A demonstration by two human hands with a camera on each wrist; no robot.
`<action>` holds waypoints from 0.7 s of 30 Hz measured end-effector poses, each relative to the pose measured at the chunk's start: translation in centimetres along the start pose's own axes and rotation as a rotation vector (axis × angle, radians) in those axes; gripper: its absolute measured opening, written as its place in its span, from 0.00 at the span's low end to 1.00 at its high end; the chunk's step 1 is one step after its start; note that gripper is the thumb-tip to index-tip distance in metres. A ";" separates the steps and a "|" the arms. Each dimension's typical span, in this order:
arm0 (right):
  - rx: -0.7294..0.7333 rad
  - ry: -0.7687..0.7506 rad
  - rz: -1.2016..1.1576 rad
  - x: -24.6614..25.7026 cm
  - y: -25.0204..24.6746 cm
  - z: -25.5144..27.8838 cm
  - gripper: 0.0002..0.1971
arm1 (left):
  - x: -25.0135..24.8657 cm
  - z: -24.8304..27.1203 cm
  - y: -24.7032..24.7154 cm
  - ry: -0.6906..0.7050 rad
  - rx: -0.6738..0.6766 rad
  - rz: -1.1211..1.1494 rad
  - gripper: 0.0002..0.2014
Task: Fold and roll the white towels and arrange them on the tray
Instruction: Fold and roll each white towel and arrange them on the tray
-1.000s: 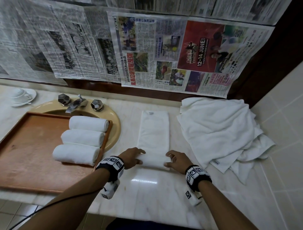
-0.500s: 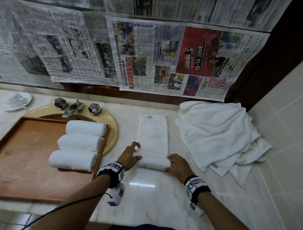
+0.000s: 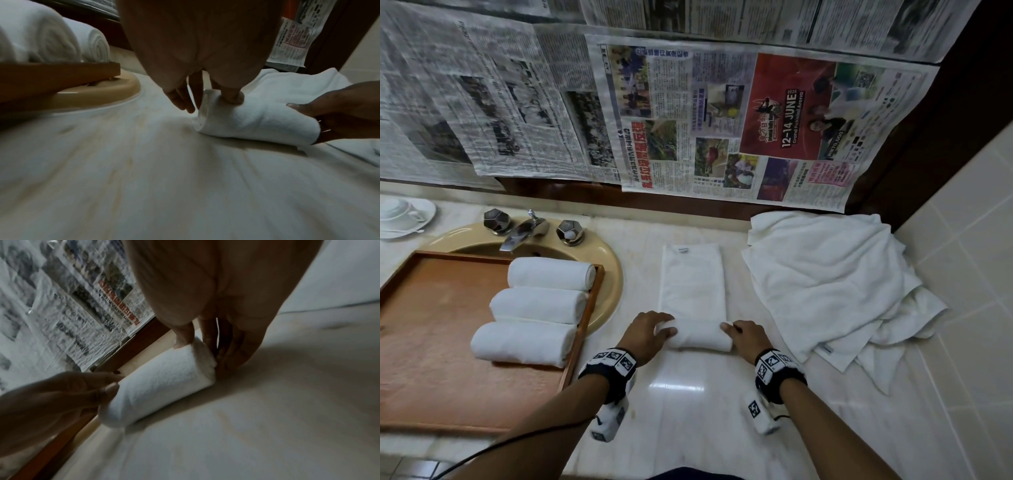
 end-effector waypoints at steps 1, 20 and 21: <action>0.011 0.032 0.003 0.3 -0.1 -0.3 0.26 | -0.1 -0.3 0.2 -0.014 0.014 -0.015 0.18; -0.113 -0.267 -0.033 -1.6 1.8 -0.7 0.35 | 0.1 0.3 1.0 0.098 0.072 -0.368 0.34; -0.126 -0.275 -0.027 -1.3 1.5 -0.9 0.33 | -0.2 -0.1 1.0 0.085 0.065 -0.397 0.35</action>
Point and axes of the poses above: each hand's wrist, its own z-axis away from the middle knuckle, its own y-axis out of the palm, x = y × z, the point moved 1 cm from there along -z, towards the middle knuckle, and after that the axes turned 10 degrees about y, right-handed, at the moved point
